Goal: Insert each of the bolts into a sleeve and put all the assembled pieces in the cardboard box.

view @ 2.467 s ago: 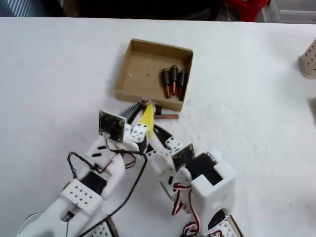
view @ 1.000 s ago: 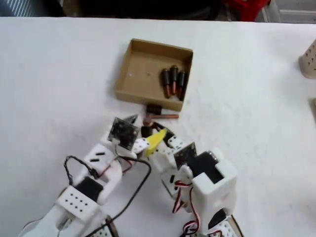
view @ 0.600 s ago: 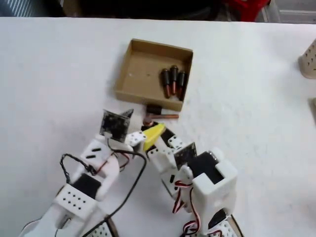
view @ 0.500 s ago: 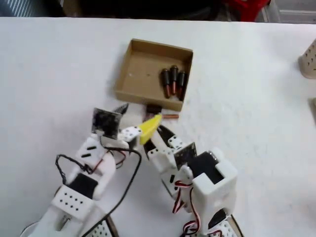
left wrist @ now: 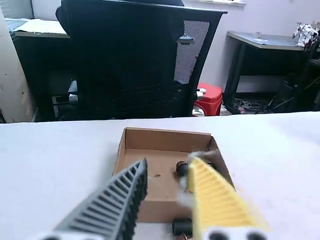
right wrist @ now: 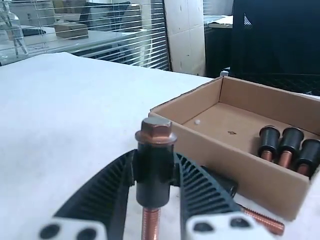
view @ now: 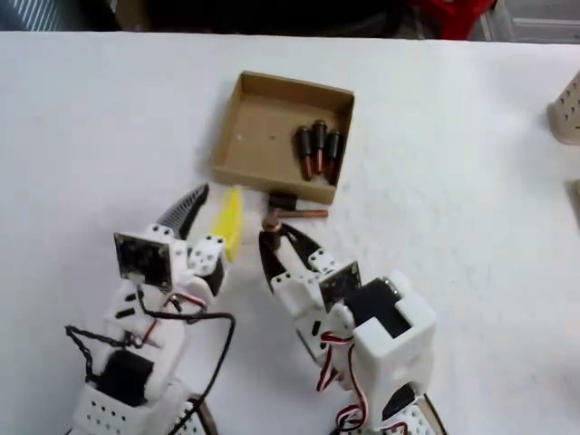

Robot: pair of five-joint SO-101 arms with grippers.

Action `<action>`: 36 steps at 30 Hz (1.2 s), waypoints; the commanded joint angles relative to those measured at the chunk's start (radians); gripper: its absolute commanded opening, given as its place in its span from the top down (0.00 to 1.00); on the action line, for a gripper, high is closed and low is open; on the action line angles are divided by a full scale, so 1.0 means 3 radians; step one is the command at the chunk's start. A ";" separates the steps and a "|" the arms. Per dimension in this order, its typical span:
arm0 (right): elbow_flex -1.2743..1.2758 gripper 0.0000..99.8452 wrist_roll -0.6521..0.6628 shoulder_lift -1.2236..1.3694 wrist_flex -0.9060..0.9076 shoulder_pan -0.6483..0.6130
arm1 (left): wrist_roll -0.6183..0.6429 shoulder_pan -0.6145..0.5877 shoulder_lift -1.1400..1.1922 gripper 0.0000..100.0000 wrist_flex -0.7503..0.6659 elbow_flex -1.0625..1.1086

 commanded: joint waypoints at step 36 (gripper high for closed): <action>-0.0384 0.98 -0.0015 -0.1506 0.1644 0.0586 | -0.2220 -0.1762 -0.0171 0.98 0.2348 0.0476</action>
